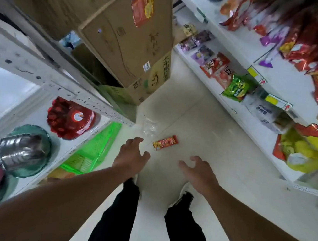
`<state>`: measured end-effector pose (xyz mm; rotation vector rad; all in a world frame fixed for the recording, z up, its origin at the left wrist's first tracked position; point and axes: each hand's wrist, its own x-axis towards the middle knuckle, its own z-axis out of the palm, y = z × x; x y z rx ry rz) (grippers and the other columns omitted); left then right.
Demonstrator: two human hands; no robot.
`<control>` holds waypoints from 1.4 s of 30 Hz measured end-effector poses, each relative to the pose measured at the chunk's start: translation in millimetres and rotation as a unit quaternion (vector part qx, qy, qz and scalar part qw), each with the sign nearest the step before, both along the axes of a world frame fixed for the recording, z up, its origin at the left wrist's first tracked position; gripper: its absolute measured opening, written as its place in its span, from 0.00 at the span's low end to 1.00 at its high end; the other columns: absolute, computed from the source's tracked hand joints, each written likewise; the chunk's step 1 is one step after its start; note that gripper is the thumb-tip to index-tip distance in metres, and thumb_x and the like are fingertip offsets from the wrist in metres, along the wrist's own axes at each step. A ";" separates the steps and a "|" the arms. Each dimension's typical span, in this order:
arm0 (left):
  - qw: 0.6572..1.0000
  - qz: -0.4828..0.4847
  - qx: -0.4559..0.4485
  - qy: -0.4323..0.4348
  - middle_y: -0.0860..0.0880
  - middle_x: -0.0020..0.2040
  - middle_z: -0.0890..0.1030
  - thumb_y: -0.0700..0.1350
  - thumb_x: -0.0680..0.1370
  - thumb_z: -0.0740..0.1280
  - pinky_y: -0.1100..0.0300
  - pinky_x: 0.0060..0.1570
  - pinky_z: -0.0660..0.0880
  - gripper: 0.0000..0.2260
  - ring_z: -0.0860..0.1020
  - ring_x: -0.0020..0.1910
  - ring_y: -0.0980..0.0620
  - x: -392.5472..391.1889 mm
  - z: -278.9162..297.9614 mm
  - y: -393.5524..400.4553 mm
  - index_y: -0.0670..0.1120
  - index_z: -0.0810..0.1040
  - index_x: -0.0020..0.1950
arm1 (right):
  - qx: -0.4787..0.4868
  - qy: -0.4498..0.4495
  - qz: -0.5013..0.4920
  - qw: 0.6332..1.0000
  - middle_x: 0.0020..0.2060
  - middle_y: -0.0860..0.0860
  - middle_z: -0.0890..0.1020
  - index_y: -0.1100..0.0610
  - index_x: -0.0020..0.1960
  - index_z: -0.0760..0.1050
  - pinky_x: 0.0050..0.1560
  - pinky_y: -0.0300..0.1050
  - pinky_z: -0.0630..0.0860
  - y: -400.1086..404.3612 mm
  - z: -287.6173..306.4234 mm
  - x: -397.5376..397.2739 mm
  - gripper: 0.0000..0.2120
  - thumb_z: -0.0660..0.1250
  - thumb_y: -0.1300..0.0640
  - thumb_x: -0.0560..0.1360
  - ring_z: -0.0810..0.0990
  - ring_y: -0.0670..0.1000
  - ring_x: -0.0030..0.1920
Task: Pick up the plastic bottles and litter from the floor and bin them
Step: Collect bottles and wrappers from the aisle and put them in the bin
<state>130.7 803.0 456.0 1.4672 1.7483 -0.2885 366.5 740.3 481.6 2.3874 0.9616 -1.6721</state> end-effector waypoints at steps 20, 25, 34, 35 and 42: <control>0.980 -0.150 0.112 0.073 0.44 0.71 0.64 0.48 0.80 0.68 0.42 0.53 0.78 0.25 0.68 0.65 0.39 -7.4 -585.6 127.5 0.59 0.65 0.75 | 0.157 -0.147 0.224 0.951 0.73 0.54 0.62 0.45 0.71 0.69 0.56 0.61 0.82 88.0 -601.5 -61.1 0.35 0.79 0.39 0.69 0.64 0.61 0.70; 0.986 -0.099 0.126 0.046 0.44 0.57 0.77 0.37 0.79 0.62 0.48 0.51 0.79 0.14 0.79 0.54 0.41 -13.3 -563.4 110.3 0.50 0.80 0.60 | 0.196 -0.107 0.122 0.967 0.50 0.53 0.73 0.53 0.47 0.72 0.44 0.53 0.78 68.7 -585.3 -50.8 0.10 0.73 0.51 0.75 0.77 0.60 0.50; 0.993 0.038 0.101 0.045 0.49 0.58 0.78 0.41 0.78 0.63 0.53 0.53 0.74 0.14 0.79 0.57 0.44 -32.4 -350.1 32.3 0.55 0.81 0.59 | 0.094 -0.123 -0.065 0.986 0.36 0.49 0.80 0.53 0.41 0.72 0.37 0.48 0.73 4.6 -366.6 -13.1 0.13 0.75 0.50 0.73 0.79 0.56 0.38; 0.993 0.055 0.094 0.037 0.50 0.58 0.78 0.41 0.78 0.63 0.54 0.53 0.74 0.14 0.79 0.57 0.44 -34.1 -319.7 21.0 0.55 0.81 0.59 | 0.077 -0.113 -0.079 0.987 0.36 0.48 0.81 0.52 0.40 0.73 0.36 0.48 0.73 -2.0 -336.7 -10.1 0.13 0.76 0.48 0.71 0.80 0.56 0.38; 0.977 0.174 0.125 0.001 0.52 0.50 0.79 0.47 0.77 0.63 0.54 0.53 0.72 0.09 0.81 0.54 0.45 -68.8 -86.9 -69.2 0.56 0.81 0.51 | 0.076 -0.024 -0.080 0.994 0.32 0.45 0.84 0.49 0.38 0.79 0.42 0.56 0.85 -17.0 -135.8 -4.1 0.17 0.80 0.38 0.62 0.86 0.52 0.37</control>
